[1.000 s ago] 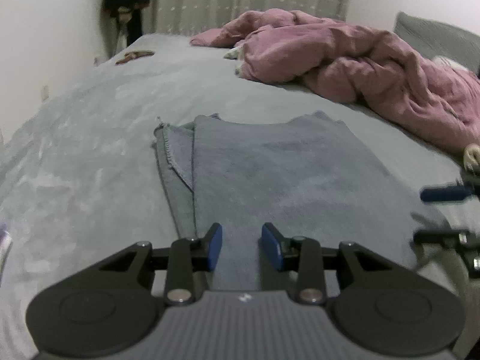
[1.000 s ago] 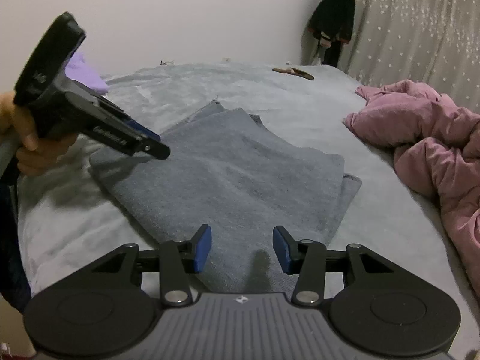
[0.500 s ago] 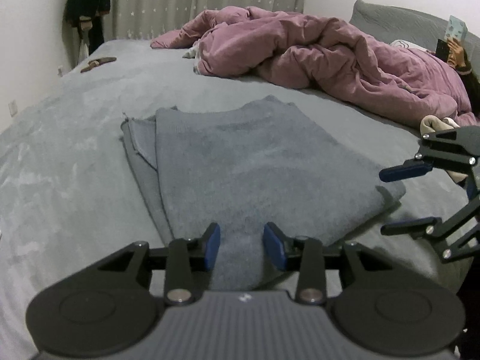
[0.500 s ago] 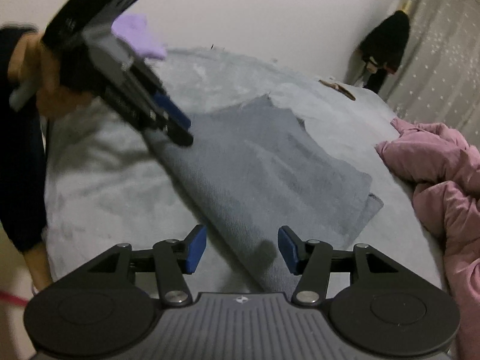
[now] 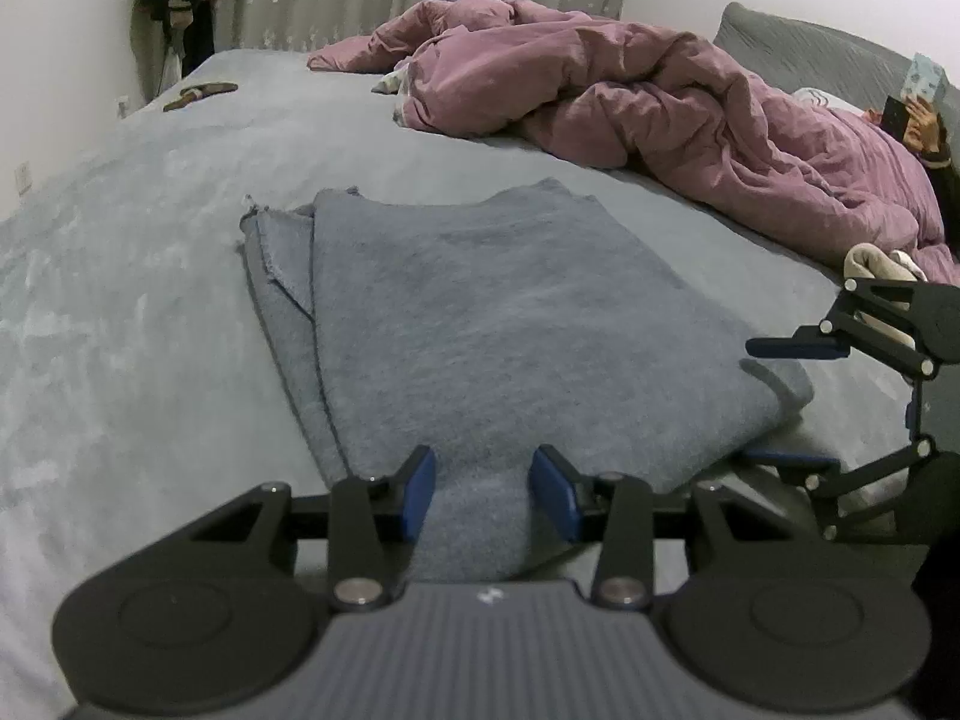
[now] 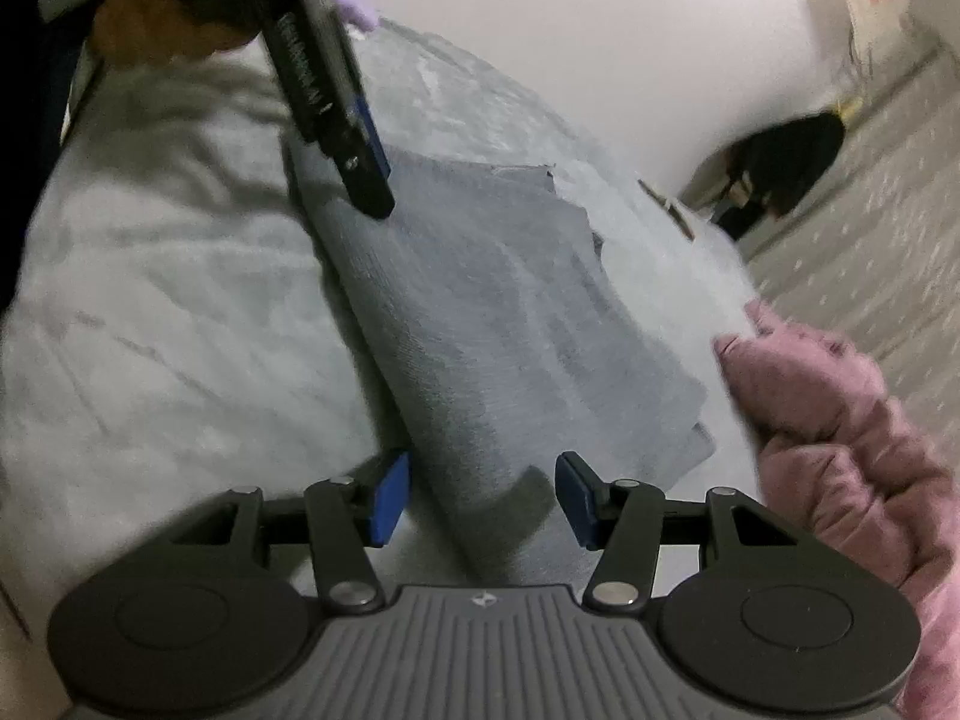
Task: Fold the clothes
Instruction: 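Move both grippers to the sweater's folded edge and close on it, then lift the grasped sweater edge up with both grippers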
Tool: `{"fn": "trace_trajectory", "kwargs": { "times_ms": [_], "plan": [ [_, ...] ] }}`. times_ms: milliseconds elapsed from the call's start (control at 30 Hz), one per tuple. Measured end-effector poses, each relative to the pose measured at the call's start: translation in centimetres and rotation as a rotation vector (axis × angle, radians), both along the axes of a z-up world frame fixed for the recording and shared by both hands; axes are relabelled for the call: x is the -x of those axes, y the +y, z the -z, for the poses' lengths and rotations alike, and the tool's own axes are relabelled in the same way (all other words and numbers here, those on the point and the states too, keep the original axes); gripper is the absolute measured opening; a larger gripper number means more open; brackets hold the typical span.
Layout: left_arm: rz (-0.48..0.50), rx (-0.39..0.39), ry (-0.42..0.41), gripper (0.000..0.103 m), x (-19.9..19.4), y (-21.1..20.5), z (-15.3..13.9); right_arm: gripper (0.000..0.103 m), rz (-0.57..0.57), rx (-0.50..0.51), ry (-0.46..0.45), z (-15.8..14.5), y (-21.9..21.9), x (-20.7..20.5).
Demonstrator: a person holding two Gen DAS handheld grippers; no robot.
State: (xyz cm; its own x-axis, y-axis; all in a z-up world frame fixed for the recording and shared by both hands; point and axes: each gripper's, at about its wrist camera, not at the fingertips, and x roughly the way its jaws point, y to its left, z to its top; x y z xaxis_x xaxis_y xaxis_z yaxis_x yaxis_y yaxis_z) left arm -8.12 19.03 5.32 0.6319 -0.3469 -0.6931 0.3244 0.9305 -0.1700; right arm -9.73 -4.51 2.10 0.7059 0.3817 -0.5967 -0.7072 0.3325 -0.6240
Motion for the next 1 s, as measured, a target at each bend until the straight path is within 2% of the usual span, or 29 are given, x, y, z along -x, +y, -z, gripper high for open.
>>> {"fn": "trace_trajectory", "kwargs": {
  "times_ms": [133,167,200,267,300,467,733,900,1000],
  "plan": [
    [0.002,-0.005,-0.001,0.039,0.0,-0.1,-0.1,0.051,-0.012,0.029,-0.057,0.4,0.2,0.0],
    [0.003,-0.006,-0.002,0.039,0.0,-0.1,-0.1,0.047,-0.015,0.034,-0.066,0.5,0.3,-0.1],
    [0.004,-0.007,-0.003,0.039,0.0,0.0,-0.2,0.034,-0.017,0.031,-0.062,0.4,0.3,-0.2],
    [0.017,-0.018,-0.015,0.041,0.2,-0.2,-0.3,0.02,-0.022,0.025,-0.043,0.2,0.3,-0.4],
    [0.024,-0.024,-0.021,0.043,0.4,-0.2,-0.4,0.018,-0.024,0.021,-0.033,0.1,0.3,-0.5],
    [0.078,-0.093,-0.073,0.045,1.5,-1.0,-0.9,0.015,-0.013,-0.02,0.021,-0.7,0.0,-1.1],
    [0.279,-0.192,-0.209,0.05,4.6,-3.4,-1.6,0.015,0.029,-0.125,0.117,-2.6,-0.6,-2.7],
    [0.307,-0.295,-0.231,0.057,5.0,-5.0,-0.3,0.015,0.047,-0.176,0.156,-3.6,-0.9,-3.4],
    [0.304,-0.36,-0.254,0.057,5.0,-5.8,0.2,0.015,0.059,-0.203,0.176,-4.0,-1.0,-3.8]
  ]
}}
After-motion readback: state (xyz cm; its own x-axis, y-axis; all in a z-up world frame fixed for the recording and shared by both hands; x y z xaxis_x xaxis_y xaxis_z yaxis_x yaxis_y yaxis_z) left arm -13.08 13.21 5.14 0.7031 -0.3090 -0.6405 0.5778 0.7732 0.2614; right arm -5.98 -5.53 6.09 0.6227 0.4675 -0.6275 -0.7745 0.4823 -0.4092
